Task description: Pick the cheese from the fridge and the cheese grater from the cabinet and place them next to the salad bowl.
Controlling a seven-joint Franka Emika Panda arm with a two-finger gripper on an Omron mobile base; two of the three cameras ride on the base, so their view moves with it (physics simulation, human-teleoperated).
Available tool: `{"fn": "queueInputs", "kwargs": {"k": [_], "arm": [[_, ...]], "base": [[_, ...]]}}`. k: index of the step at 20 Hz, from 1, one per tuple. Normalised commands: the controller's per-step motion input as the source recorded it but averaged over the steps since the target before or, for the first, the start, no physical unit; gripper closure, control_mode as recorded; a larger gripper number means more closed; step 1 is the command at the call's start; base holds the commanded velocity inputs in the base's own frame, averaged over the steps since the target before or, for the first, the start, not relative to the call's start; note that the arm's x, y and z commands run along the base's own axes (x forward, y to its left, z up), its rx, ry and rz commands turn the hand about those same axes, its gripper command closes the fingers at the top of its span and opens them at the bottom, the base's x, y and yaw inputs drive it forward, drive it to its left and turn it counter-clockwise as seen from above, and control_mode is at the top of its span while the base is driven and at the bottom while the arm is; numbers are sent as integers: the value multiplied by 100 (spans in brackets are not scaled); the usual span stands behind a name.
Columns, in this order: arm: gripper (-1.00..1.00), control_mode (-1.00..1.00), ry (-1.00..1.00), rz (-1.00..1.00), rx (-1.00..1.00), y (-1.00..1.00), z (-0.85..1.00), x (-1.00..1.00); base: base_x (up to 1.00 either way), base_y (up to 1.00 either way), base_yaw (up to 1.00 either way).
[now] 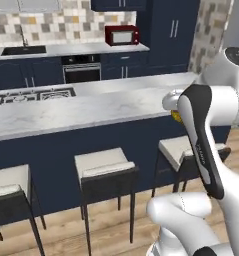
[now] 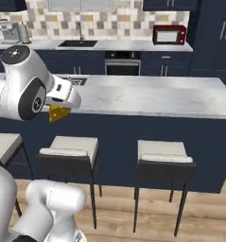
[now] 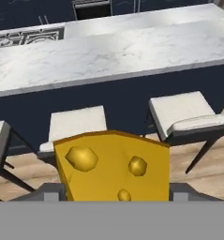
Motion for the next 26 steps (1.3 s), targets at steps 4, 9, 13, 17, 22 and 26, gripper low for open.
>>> {"fn": "queueInputs", "kwargs": {"k": [4,9,13,17,22,26], "arm": [[100,100,0,0,0,0,0,0],[100,100,0,0,0,0,0,0],[100,100,0,0,0,0,0,0],[100,100,0,0,0,0,0,0],[100,100,0,0,0,0,0,0],[100,100,0,0,0,0,0,0]], "base": [[33,41,44],[25,62,39],[51,83,-1],[33,100,-8],[-14,100,6],[-15,100,15]]}}
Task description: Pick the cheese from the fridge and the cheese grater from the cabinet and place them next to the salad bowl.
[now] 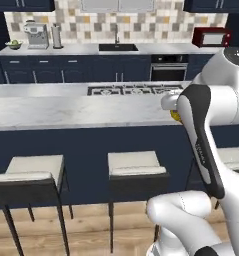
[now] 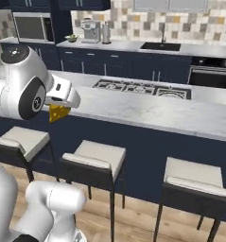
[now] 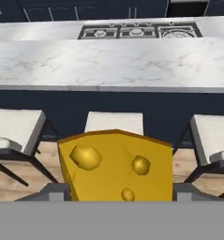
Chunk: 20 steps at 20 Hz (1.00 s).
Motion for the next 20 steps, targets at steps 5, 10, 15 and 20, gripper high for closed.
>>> {"fn": "queueInputs", "kwargs": {"k": [5,10,15,20], "arm": [[100,100,0,0,0,0,0,0],[100,100,0,0,0,0,0,0],[100,100,0,0,0,0,0,0],[100,100,0,0,0,0,0,0]], "base": [[0,100,8],[0,100,1],[0,100,3],[0,100,4]]}}
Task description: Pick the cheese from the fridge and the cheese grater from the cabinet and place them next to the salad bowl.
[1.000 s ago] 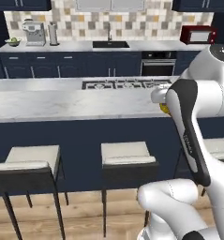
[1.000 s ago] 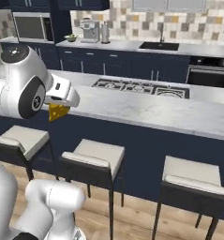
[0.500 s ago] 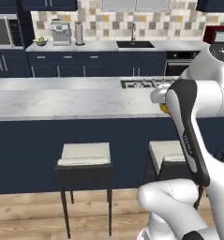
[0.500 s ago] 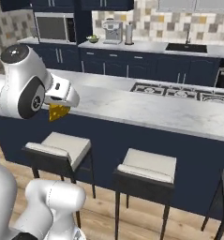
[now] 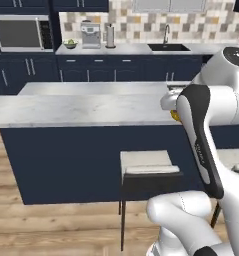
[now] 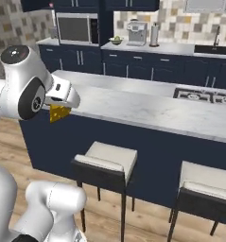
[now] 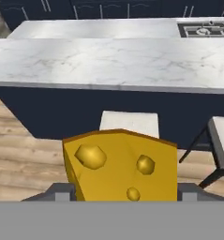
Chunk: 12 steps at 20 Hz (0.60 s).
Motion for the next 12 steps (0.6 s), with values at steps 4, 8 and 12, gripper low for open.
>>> {"fn": "queueInputs", "kwargs": {"k": [4,8,12], "arm": [[100,100,0,0,0,0,0,0],[100,100,0,0,0,0,0,0],[100,100,0,0,0,0,0,0]], "base": [[0,100,5],[0,100,4],[0,100,3]]}}
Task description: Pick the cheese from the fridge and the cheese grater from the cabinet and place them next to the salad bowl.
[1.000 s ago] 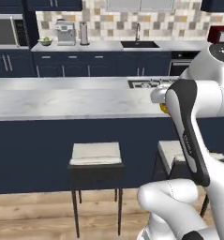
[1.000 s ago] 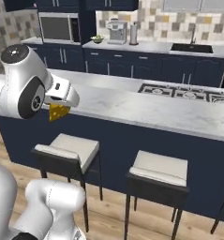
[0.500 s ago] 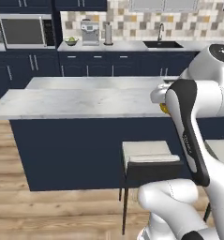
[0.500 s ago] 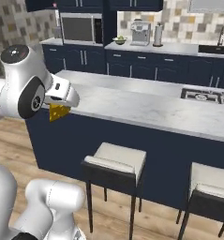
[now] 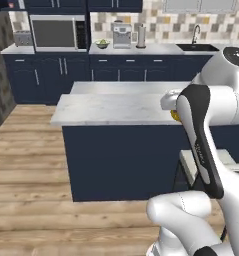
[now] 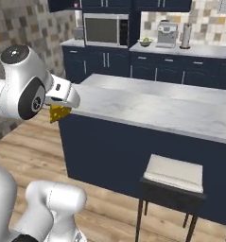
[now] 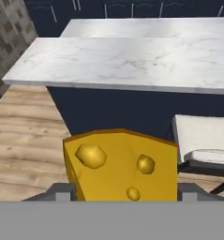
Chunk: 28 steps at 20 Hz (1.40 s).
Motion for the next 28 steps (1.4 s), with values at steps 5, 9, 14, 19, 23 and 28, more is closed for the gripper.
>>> {"fn": "queueInputs", "kwargs": {"k": [5,9,14,19,23,28], "arm": [[100,100,0,0,0,0,0,0],[100,100,0,0,0,0,0,0],[100,100,0,0,0,0,0,0],[100,100,0,0,0,0,0,0],[100,100,0,0,0,0,0,0],[100,100,0,0,0,0,0,0]], "base": [[22,100,0],[58,100,0],[89,100,-3],[100,100,-15],[90,100,-30],[97,100,-38]]}}
